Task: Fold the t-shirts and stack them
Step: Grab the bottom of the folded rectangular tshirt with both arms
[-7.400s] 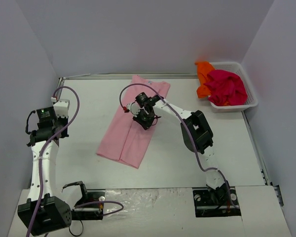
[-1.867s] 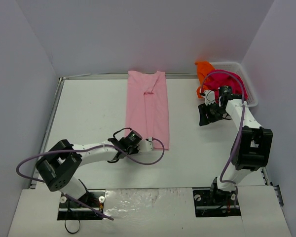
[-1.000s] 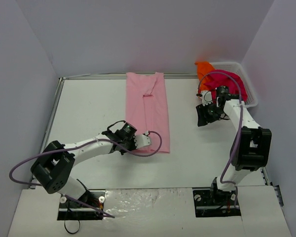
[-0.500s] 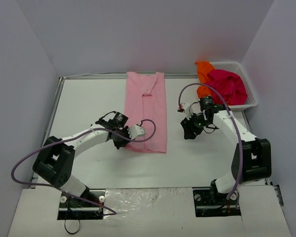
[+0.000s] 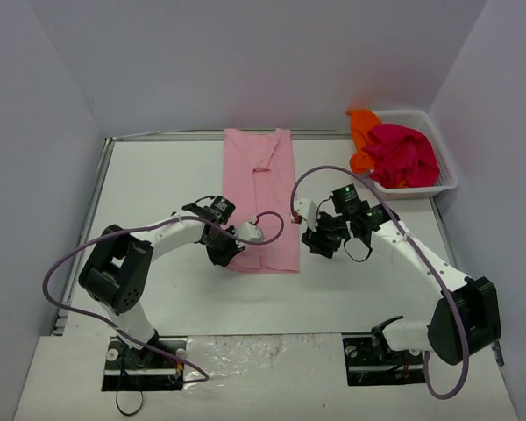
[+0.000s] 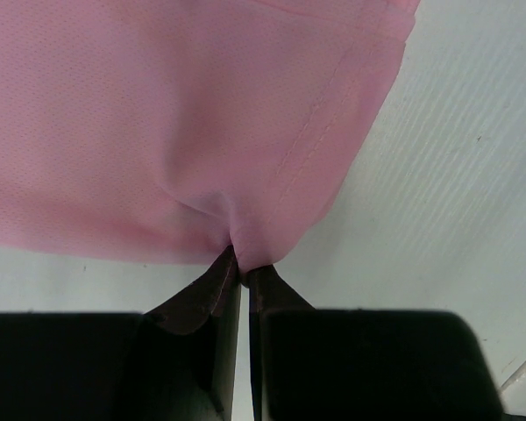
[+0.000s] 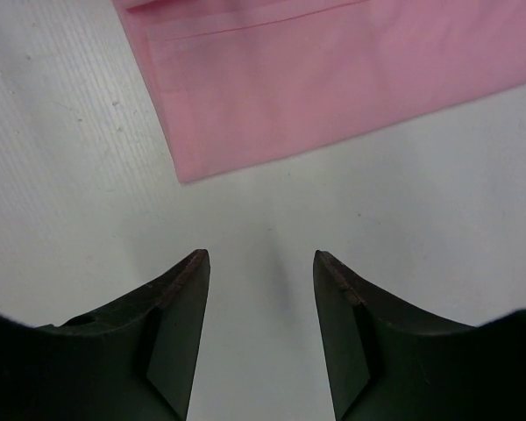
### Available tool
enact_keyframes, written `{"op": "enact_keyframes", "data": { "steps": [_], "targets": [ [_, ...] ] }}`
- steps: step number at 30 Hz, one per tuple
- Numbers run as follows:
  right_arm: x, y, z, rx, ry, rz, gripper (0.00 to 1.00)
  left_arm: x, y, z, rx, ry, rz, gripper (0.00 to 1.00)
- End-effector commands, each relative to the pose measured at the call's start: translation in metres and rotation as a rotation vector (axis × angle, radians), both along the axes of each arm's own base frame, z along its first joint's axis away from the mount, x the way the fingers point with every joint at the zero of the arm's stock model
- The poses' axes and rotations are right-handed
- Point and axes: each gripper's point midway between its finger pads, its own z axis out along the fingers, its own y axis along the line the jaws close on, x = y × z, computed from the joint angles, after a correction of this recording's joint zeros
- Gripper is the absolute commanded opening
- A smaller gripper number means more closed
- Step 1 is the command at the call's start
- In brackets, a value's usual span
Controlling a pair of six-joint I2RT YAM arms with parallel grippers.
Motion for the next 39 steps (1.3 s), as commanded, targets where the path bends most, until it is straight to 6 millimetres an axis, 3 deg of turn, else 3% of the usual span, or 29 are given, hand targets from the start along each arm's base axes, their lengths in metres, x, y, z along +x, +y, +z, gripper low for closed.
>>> {"op": "enact_keyframes", "data": {
  "steps": [1,16,24,39],
  "targets": [
    [-0.001,-0.002,-0.020,-0.084,-0.020,0.024,0.47,0.000,-0.003,0.012,-0.025,0.024,-0.009,0.02],
    [-0.019,0.019,-0.060,-0.156,-0.041,0.133,0.46,0.006,-0.003,0.015,-0.079,0.083,0.026,0.02],
    [-0.018,0.032,-0.070,-0.144,-0.066,0.154,0.46,0.002,-0.005,0.013,-0.117,0.144,0.039,0.02],
    [-0.033,0.047,-0.089,-0.188,-0.028,0.228,0.45,0.006,-0.001,0.012,-0.139,0.163,0.068,0.02]
  ]
}}
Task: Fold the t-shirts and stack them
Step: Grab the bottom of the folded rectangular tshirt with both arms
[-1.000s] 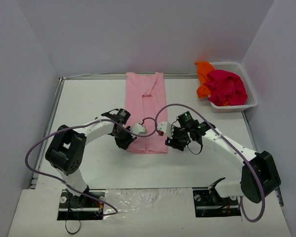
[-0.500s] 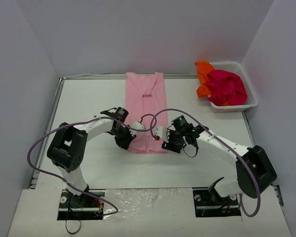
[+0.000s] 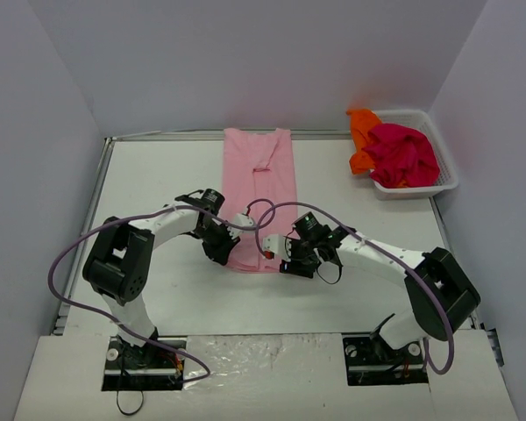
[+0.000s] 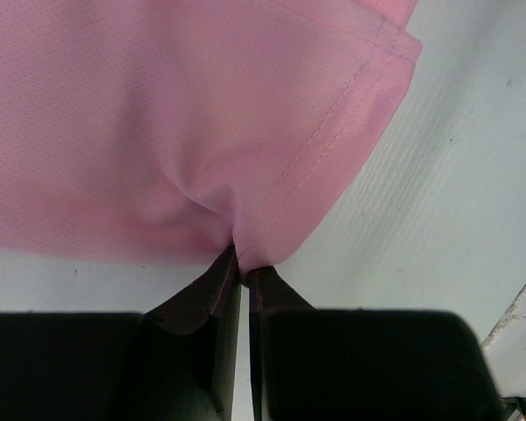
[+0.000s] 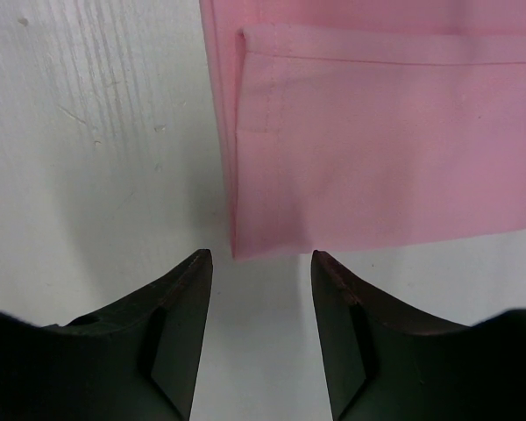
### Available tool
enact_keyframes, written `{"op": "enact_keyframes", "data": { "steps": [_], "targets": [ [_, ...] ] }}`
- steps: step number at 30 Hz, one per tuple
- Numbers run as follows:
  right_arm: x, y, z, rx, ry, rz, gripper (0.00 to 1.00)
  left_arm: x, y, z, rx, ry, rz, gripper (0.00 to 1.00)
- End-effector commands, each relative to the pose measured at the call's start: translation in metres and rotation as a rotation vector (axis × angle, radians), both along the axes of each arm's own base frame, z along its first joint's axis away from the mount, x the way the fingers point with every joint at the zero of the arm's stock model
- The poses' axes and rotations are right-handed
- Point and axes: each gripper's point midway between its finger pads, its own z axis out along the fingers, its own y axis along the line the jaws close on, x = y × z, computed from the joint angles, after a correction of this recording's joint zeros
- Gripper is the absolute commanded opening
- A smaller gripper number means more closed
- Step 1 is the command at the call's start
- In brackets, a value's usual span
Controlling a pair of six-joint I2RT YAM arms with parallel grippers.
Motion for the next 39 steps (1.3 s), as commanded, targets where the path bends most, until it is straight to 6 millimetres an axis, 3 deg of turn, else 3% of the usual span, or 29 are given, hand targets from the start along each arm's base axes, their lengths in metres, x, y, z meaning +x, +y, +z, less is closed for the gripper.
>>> {"op": "enact_keyframes", "data": {
  "steps": [1,16,25,27,31,39],
  "targets": [
    [-0.003,0.002,-0.001,-0.007,0.006,0.003,0.45,0.004,-0.003,0.010,-0.031,0.014,0.007,0.02],
    [0.004,0.012,-0.013,-0.044,0.007,0.021,0.45,0.003,-0.002,0.011,-0.021,0.020,-0.006,0.02],
    [0.011,0.012,-0.016,-0.060,-0.008,-0.003,0.37,0.001,0.001,0.011,-0.004,0.018,-0.018,0.02],
    [0.012,0.012,-0.016,-0.063,-0.009,-0.008,0.33,0.000,0.001,0.011,-0.002,0.019,-0.018,0.02],
    [0.013,0.010,-0.016,-0.068,-0.012,-0.017,0.16,0.000,0.003,0.012,0.004,0.017,-0.016,0.02],
    [0.008,0.009,-0.007,-0.073,0.016,-0.008,0.02,-0.003,0.005,0.021,0.010,0.014,-0.030,0.02]
  ]
}}
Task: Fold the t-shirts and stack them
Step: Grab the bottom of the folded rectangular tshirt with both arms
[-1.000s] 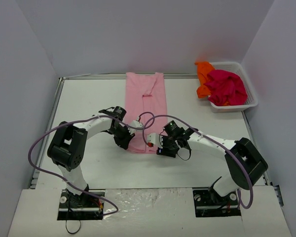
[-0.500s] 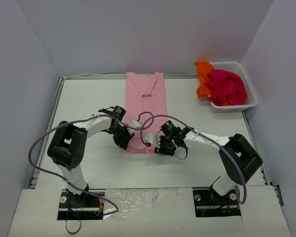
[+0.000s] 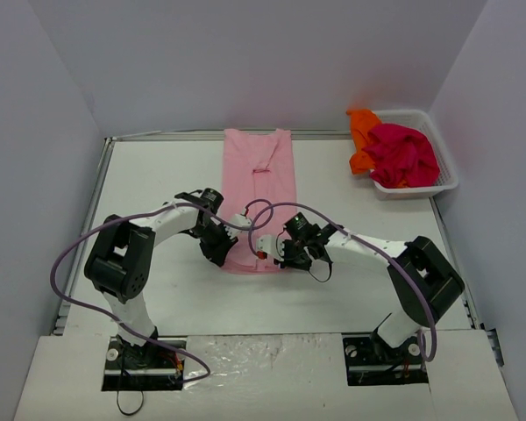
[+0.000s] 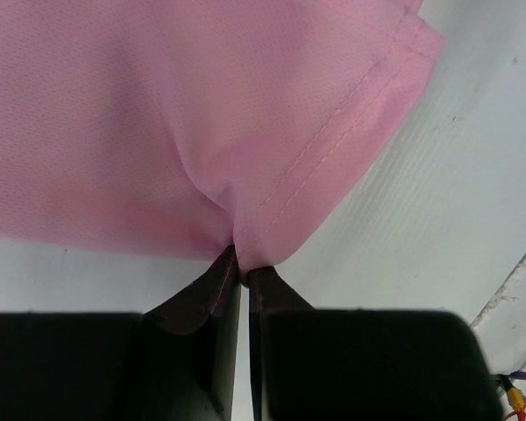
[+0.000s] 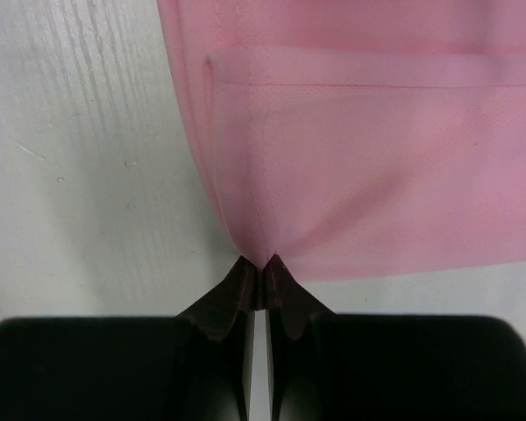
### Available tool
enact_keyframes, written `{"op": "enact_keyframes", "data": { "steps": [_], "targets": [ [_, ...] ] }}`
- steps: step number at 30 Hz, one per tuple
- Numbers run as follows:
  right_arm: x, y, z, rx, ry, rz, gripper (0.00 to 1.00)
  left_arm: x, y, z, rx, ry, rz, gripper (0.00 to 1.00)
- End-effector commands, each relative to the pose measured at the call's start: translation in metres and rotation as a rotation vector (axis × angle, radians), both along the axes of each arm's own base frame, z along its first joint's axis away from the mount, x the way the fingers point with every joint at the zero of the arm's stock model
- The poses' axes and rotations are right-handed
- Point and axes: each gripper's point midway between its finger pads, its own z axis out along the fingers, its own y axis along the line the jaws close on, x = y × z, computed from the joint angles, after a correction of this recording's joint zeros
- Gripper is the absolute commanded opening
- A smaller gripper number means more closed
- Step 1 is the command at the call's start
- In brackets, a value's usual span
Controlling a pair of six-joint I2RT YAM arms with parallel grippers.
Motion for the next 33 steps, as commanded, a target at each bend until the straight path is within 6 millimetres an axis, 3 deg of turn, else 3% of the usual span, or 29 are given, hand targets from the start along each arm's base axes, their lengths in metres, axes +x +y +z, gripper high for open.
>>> {"op": "enact_keyframes", "data": {
  "steps": [1,11,18,33],
  "targets": [
    [-0.004,-0.001,0.011,-0.023,0.029,-0.005,0.01,-0.002,-0.002,0.023,-0.024,-0.016,-0.043,0.02],
    [-0.022,-0.007,0.037,-0.031,0.078,0.050,0.00,-0.015,-0.006,0.039,-0.043,0.019,-0.072,0.02],
    [-0.040,-0.007,0.047,-0.001,0.142,0.075,0.00,-0.031,-0.007,0.046,-0.058,0.054,-0.115,0.02],
    [-0.058,-0.011,0.065,0.016,0.194,0.108,0.00,-0.068,-0.004,0.067,-0.058,0.159,-0.223,0.02]
  ]
}}
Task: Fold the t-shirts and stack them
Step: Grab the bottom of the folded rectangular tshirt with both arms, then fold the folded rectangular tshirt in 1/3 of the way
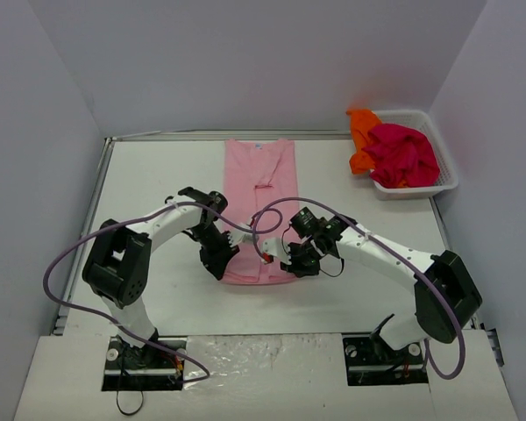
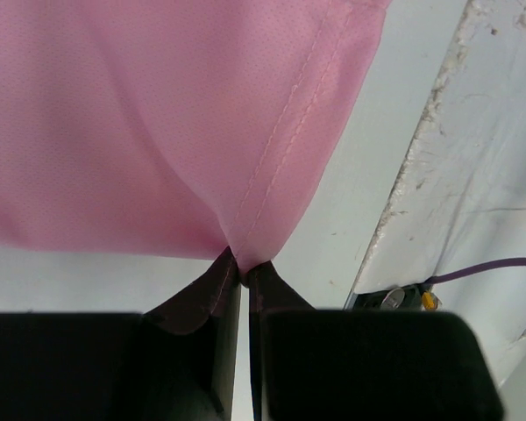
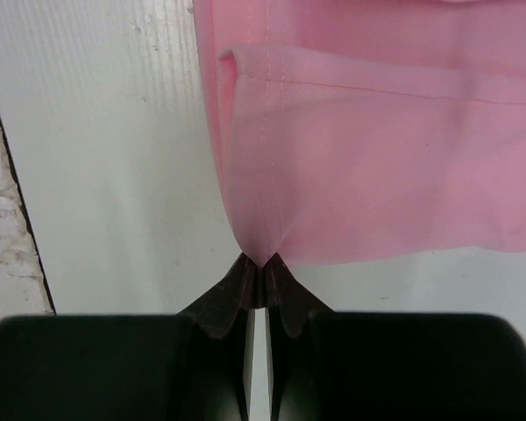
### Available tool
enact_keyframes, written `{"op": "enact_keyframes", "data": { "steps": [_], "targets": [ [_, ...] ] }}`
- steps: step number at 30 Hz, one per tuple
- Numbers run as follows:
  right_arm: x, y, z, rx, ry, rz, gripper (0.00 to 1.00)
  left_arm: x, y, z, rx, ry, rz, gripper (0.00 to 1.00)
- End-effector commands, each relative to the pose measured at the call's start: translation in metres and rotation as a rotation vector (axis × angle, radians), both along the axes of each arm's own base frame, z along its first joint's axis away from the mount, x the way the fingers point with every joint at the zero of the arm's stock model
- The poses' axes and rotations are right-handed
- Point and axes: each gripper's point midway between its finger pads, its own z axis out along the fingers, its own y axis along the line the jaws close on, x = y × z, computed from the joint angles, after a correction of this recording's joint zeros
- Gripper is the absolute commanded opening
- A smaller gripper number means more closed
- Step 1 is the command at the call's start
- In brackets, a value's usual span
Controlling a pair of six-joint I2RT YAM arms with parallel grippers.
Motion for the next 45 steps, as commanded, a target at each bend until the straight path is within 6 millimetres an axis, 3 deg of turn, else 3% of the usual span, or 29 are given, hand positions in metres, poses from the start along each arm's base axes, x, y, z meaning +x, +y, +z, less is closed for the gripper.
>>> {"op": "enact_keyframes", "data": {
  "steps": [1,10,23,37,45],
  "targets": [
    [-0.012,-0.002,0.021,0.012,0.022,0.026,0.00,-0.015,-0.004,0.029,-0.051,-0.014,-0.077,0.02],
    [-0.014,0.002,0.038,0.065,0.041,0.026,0.00,-0.021,-0.005,0.047,-0.092,-0.045,-0.110,0.02],
    [0.007,0.003,0.057,0.095,-0.026,0.009,0.00,0.002,-0.015,0.077,-0.130,-0.170,-0.067,0.02],
    [0.035,0.001,0.068,0.105,-0.070,-0.040,0.00,0.023,-0.009,0.077,-0.085,-0.228,-0.020,0.02],
    [0.056,0.005,0.072,0.112,-0.090,-0.062,0.00,0.047,-0.010,0.077,-0.055,-0.294,0.012,0.02]
  ]
}}
